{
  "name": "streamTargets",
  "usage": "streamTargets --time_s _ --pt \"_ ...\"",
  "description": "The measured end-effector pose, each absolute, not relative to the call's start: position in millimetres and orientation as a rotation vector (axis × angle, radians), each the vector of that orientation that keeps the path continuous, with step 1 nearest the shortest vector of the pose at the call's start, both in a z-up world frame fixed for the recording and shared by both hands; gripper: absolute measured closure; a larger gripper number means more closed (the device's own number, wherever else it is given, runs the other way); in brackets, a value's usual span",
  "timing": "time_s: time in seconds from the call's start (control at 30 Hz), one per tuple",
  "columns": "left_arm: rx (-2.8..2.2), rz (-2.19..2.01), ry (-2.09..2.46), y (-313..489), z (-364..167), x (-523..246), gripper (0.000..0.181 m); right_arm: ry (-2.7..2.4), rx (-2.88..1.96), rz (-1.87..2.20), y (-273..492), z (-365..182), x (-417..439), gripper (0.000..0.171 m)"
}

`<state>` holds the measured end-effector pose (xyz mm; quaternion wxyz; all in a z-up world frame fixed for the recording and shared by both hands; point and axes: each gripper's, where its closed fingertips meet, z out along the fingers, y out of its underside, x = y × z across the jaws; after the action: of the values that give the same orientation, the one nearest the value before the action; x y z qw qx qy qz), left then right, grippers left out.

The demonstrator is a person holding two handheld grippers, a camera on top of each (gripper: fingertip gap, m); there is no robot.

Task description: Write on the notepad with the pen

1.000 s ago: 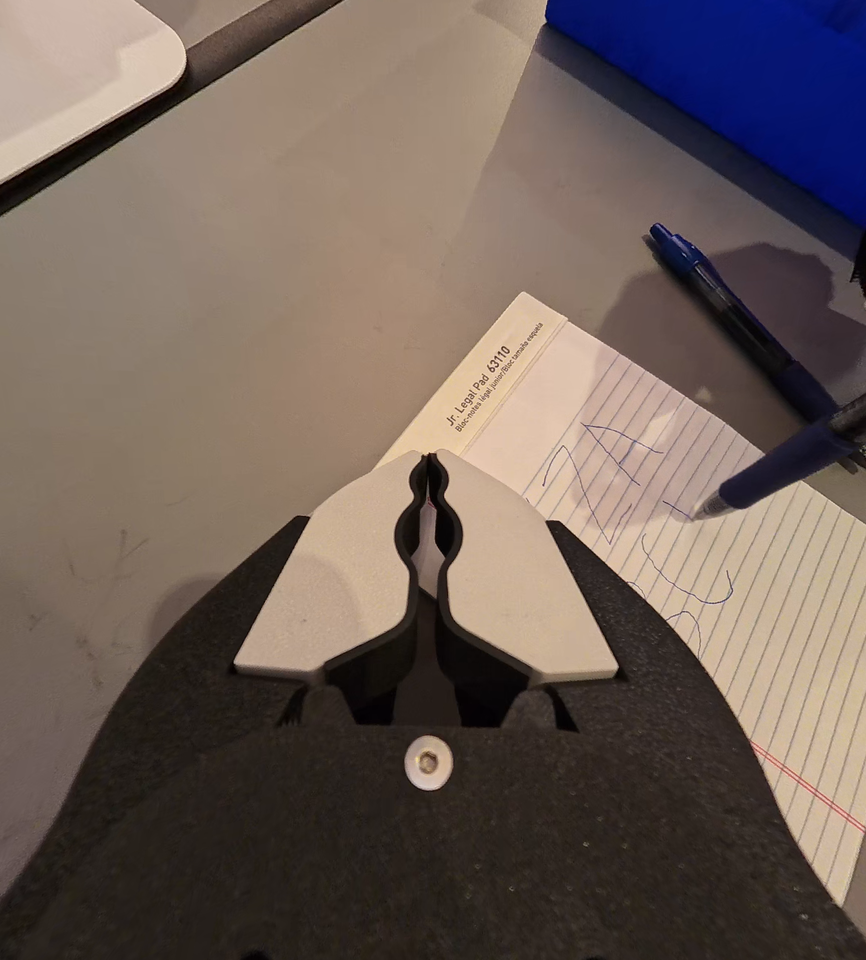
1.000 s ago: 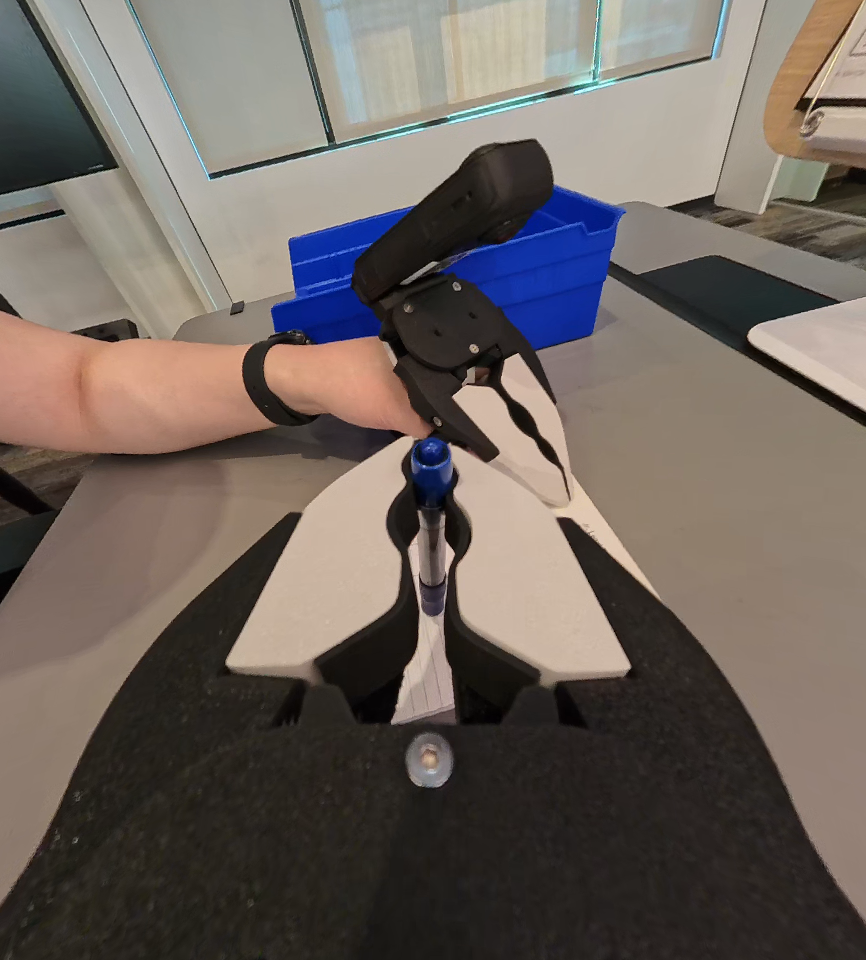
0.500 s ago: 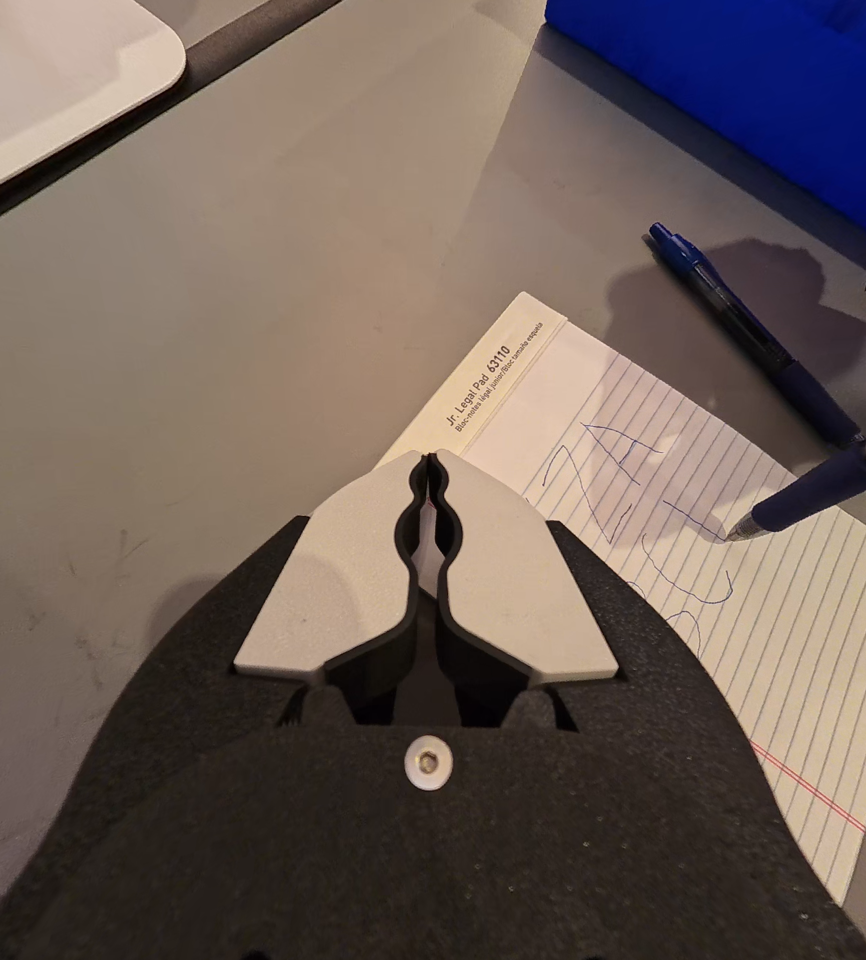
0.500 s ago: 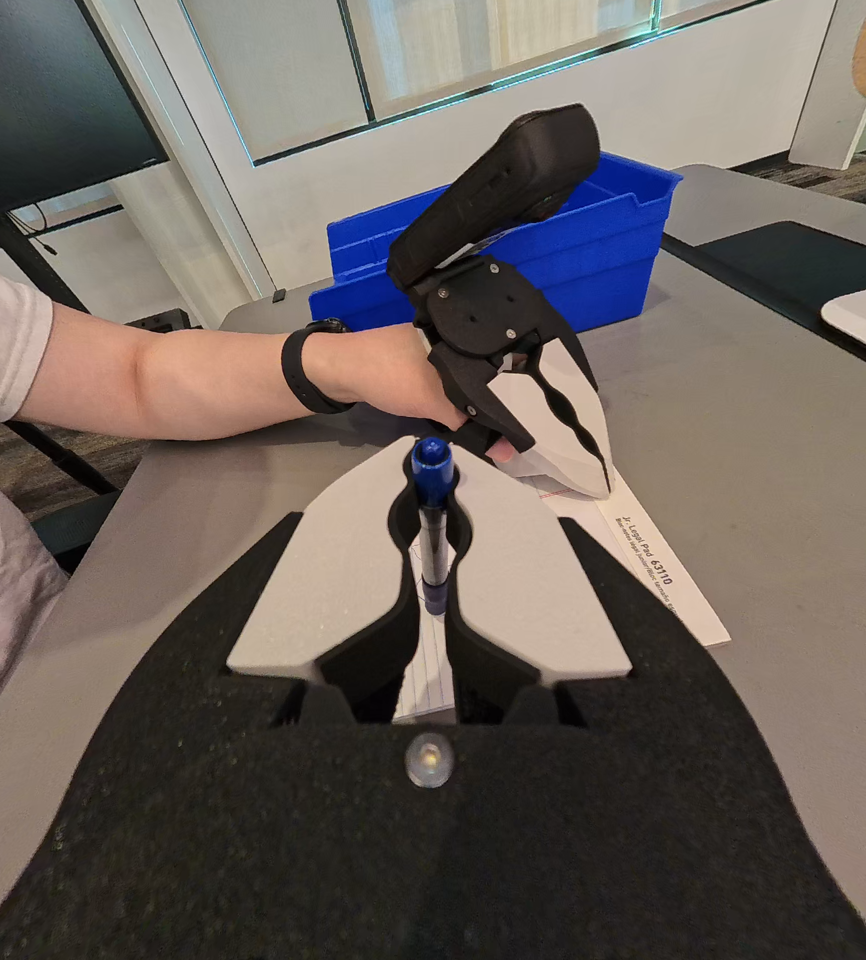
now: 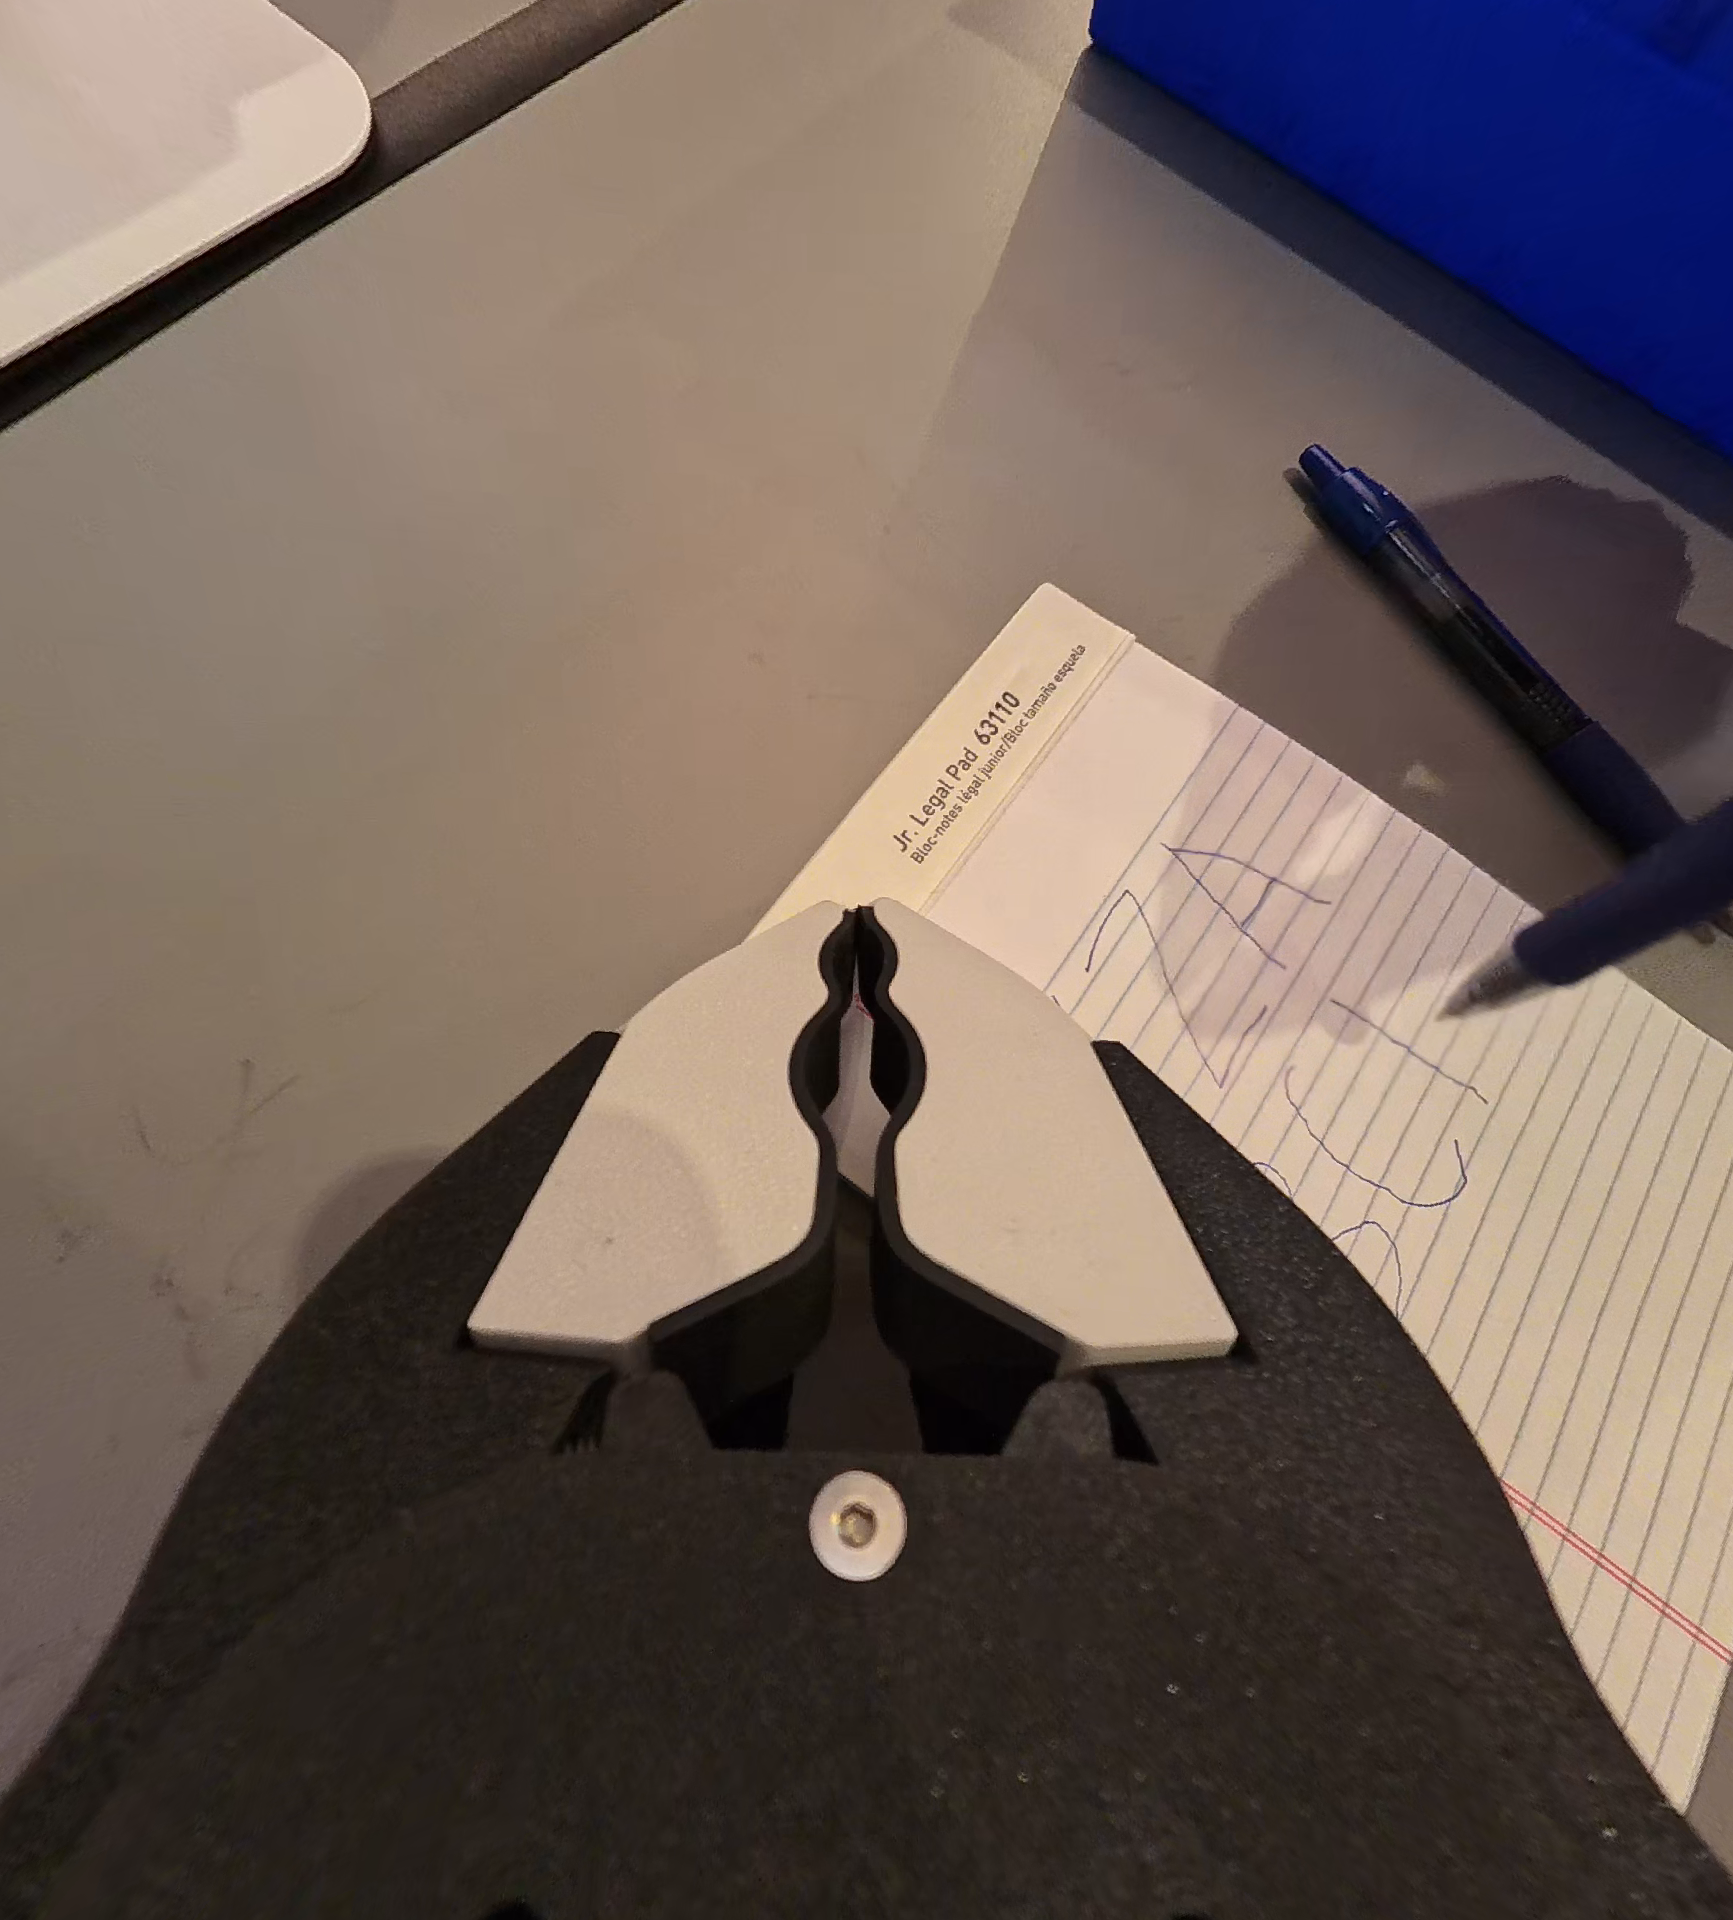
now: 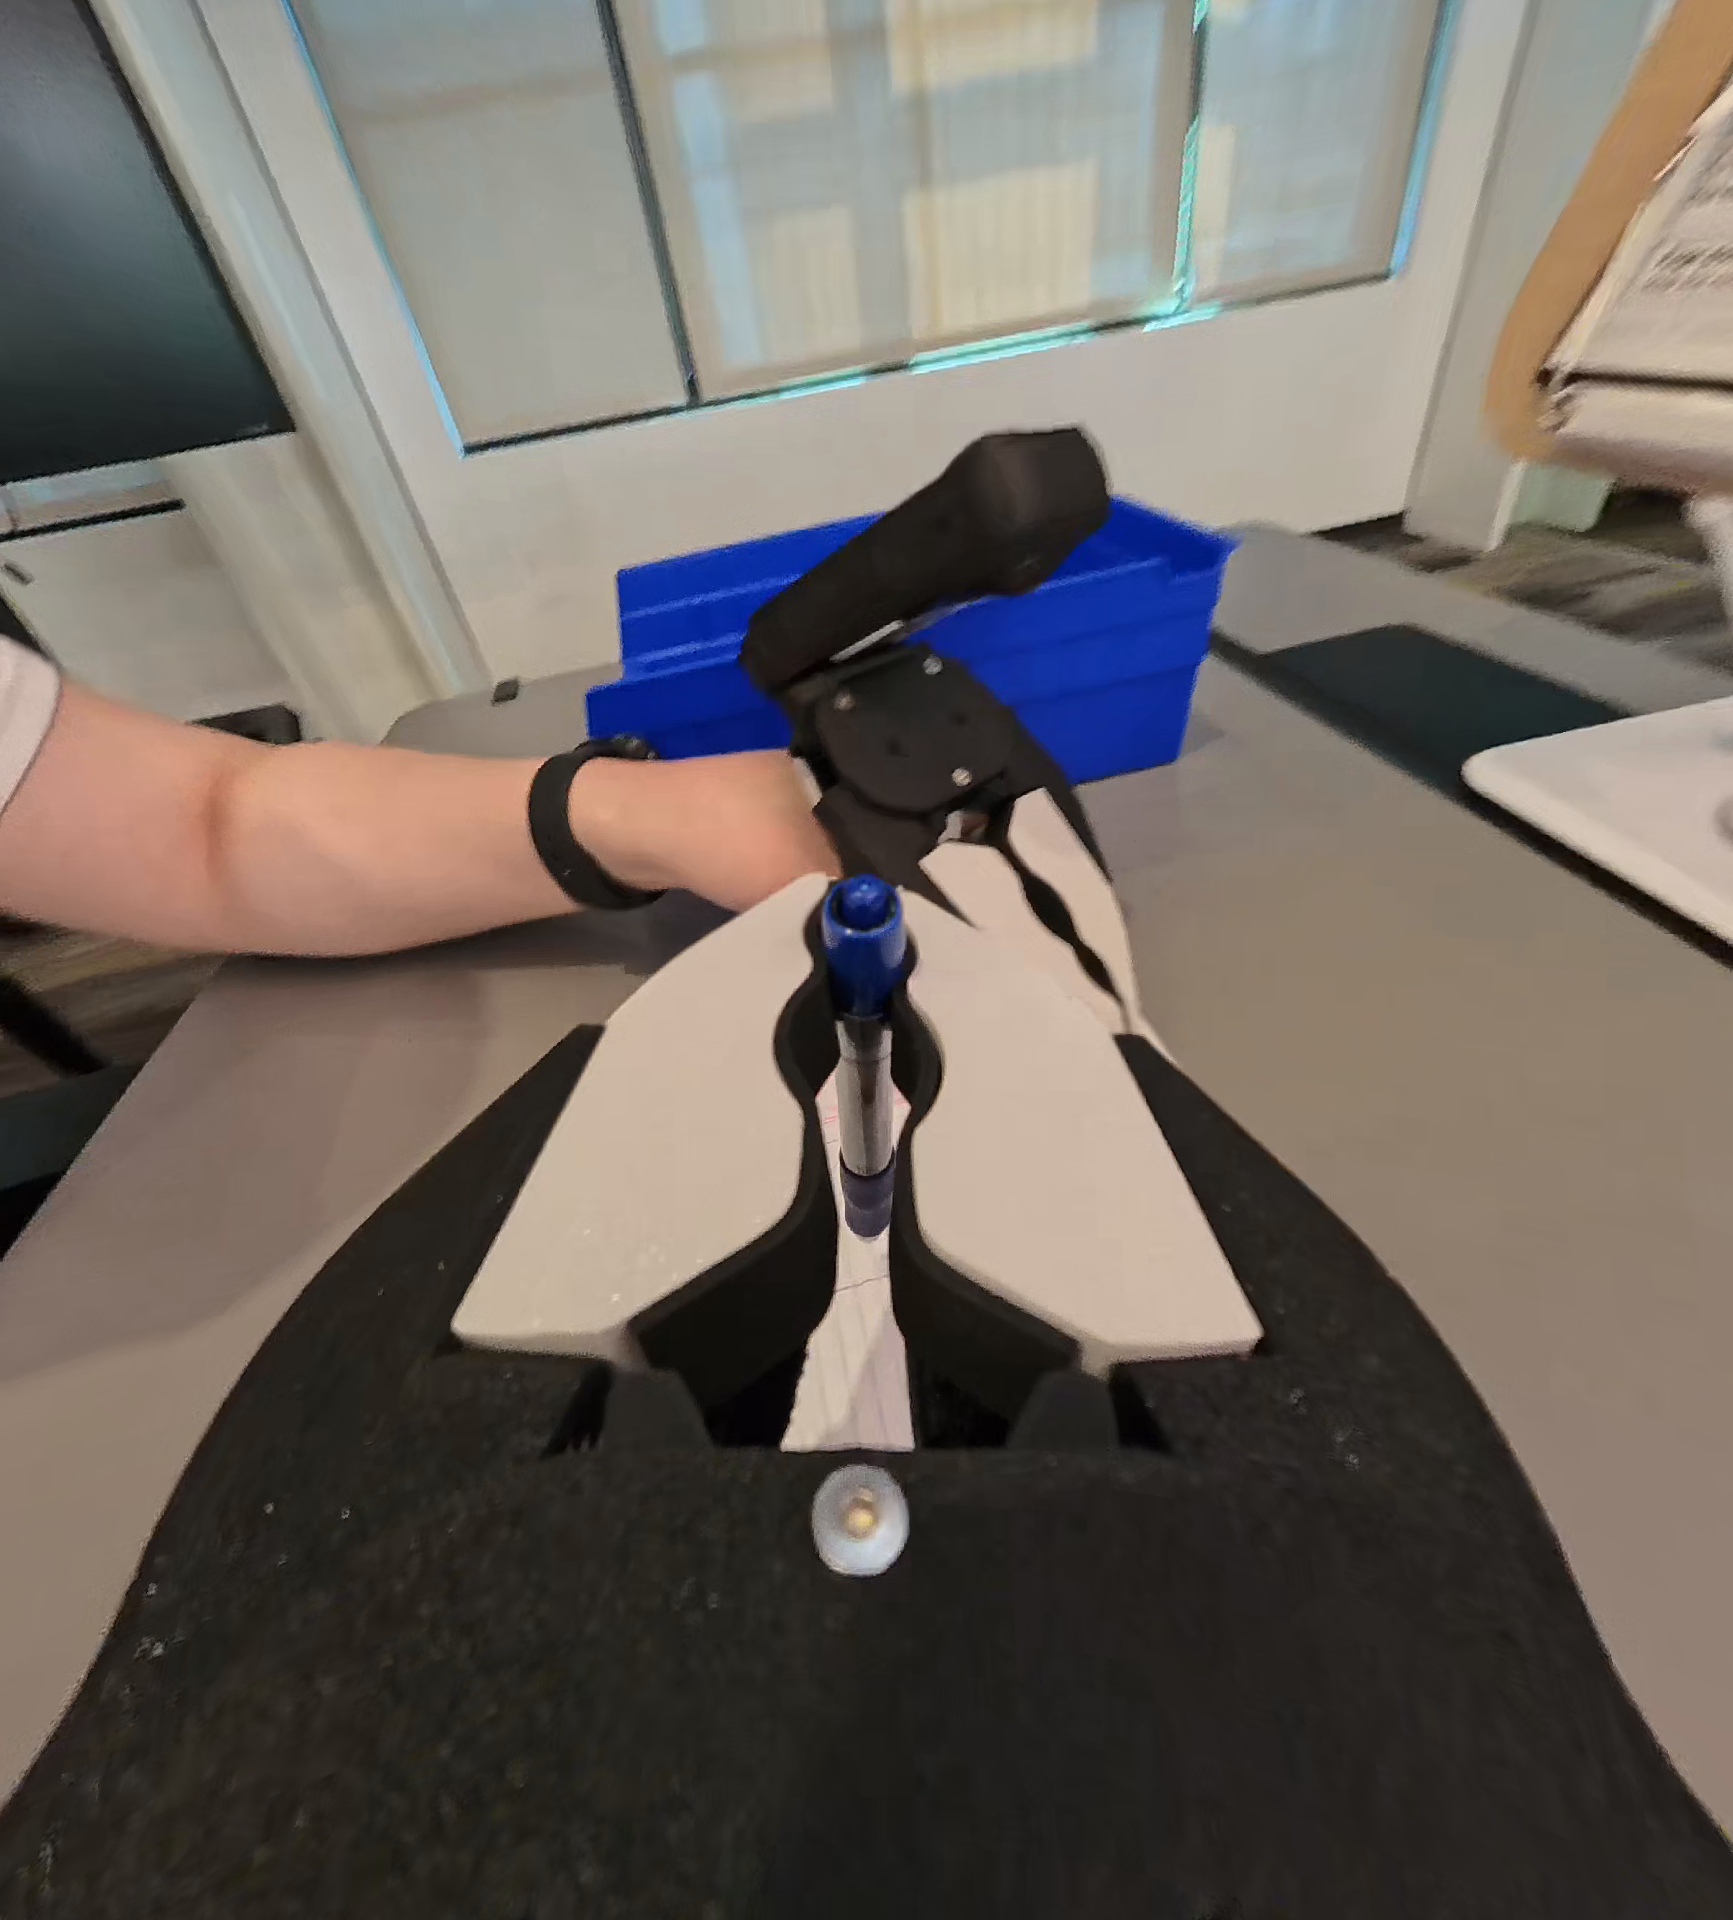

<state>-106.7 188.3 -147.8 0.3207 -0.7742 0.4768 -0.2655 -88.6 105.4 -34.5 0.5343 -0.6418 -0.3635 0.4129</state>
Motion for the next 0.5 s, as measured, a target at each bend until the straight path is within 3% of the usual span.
streamTargets --time_s 0.5 --pt "-2.034 -0.696 1.253 189 -148 -107 0.181 -0.842 -1.577 0.942 117 -50 -90 0.167"
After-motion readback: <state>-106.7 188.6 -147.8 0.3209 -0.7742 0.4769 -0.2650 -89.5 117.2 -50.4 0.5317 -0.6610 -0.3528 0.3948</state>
